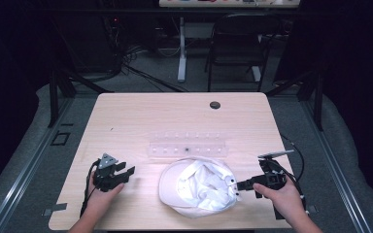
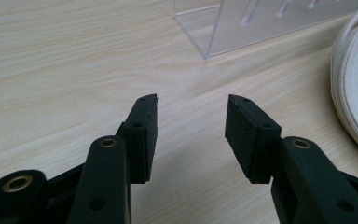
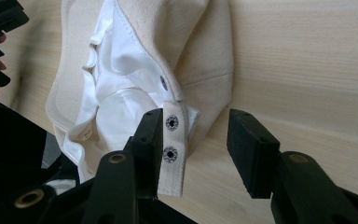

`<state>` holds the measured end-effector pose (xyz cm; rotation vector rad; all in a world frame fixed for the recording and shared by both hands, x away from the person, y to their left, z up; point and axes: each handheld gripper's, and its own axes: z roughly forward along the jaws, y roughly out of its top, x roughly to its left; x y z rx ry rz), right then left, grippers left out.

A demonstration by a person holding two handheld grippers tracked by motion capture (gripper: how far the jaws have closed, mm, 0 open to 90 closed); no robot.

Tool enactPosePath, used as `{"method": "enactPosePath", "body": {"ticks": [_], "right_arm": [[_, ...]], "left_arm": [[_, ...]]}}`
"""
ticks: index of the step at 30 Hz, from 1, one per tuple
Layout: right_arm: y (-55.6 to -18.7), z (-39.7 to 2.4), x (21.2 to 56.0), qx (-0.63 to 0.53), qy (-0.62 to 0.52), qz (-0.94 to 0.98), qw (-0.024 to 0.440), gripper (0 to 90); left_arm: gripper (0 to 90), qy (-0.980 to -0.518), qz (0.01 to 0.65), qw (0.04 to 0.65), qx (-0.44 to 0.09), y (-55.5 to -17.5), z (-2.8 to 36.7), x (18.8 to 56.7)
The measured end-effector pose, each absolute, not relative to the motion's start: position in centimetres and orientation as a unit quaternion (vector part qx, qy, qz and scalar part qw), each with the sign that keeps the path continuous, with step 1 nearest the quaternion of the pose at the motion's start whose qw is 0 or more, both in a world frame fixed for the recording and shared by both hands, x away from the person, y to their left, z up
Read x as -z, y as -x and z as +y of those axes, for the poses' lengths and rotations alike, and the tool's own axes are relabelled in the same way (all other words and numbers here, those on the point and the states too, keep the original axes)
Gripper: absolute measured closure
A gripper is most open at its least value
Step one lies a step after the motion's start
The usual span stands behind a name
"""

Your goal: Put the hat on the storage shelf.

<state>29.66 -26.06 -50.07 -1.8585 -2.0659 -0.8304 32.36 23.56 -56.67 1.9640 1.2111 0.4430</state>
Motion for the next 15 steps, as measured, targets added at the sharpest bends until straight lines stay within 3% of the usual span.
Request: {"method": "enactPosePath", "body": {"ticks": [15], "right_arm": [[-30.3, -24.6, 52.3, 0.282, 0.63, -0.698, 0.19, 56.5]], "left_arm": [[54.2, -0.771, 0.475, 0.386, -0.174, -32.4, 23.6, 56.7]]}}
